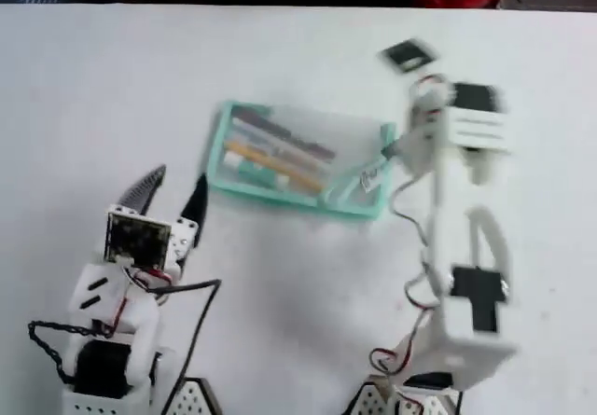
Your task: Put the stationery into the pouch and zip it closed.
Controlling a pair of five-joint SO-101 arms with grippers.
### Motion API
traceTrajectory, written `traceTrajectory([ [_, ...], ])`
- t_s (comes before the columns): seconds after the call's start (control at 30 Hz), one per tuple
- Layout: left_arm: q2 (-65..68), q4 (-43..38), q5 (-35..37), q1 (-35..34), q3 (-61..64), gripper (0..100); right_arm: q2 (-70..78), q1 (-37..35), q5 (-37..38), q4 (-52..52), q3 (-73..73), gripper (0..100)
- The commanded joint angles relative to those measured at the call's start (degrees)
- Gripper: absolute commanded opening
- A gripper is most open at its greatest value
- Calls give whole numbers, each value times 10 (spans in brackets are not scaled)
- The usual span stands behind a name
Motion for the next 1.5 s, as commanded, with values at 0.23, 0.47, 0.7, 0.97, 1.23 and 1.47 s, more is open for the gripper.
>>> traceTrajectory([
  [0.23,-6,167,-98,-123,-215,168,-327,17,-8,107,26,512],
  [0.47,-6,404,-66,-122,-478,167,-569,-117,-9,107,167,364],
  [0.7,-6,469,27,-123,-498,151,-807,-247,-9,106,249,64],
  [0.97,-6,483,31,-123,-384,25,-1055,-255,-9,51,358,15],
  [1.23,-6,377,31,-123,-220,24,-1071,-254,-17,7,497,17],
  [1.47,-6,280,33,-123,-42,24,-1070,-257,-55,-87,602,21],
])
